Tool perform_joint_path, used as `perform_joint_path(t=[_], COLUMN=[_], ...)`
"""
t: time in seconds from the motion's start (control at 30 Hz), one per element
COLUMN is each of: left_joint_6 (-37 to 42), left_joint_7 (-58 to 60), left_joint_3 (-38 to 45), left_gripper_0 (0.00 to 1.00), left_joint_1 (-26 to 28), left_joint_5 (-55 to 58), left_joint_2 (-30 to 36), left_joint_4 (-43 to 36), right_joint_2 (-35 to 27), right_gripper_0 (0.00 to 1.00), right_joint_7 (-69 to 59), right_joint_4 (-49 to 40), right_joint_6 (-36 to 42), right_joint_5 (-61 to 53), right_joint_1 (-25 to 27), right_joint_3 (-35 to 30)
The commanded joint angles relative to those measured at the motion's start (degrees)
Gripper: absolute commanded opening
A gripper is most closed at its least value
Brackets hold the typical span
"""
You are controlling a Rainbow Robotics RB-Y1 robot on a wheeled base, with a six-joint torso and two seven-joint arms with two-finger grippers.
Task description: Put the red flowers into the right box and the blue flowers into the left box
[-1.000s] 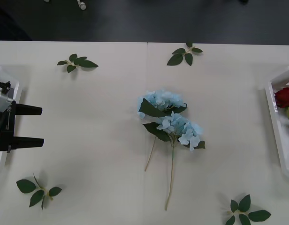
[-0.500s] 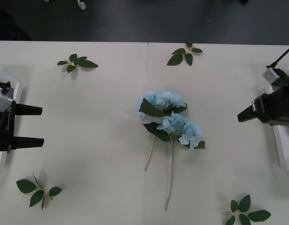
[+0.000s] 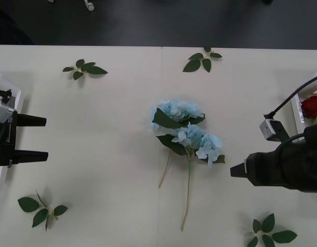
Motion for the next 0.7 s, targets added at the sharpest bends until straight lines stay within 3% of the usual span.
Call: perform_joint_path(t=[0.03, 0.33, 0.7], left_joint_6=[0.17, 0.17, 0.17], left_joint_7=[-0.2, -0.2, -0.2], left_joint_3=[-0.16, -0.16, -0.16], left_gripper_0=[1.0, 1.0, 1.0], left_joint_1=[-1.15, -1.15, -1.15], left_joint_5=[0.41, 0.41, 0.41], left_joint_2=[1.28, 1.28, 1.28], left_joint_4=[-0.76, -0.76, -0.76], right_joint_2=[1.46, 6.03, 12.97], right_gripper_0=[1.0, 1.0, 1.0], right_joint_7=[-6.96, -21.28, -33.76], right_joint_4=[-3.95, -2.19, 5.11], right_joint_6=[0.74, 0.39, -0.13], right_joint_5=[9.1, 24.74, 31.69], right_joint_1=[-2.18, -9.48, -14.49], right_joint_3=[8.9, 28.15, 36.06])
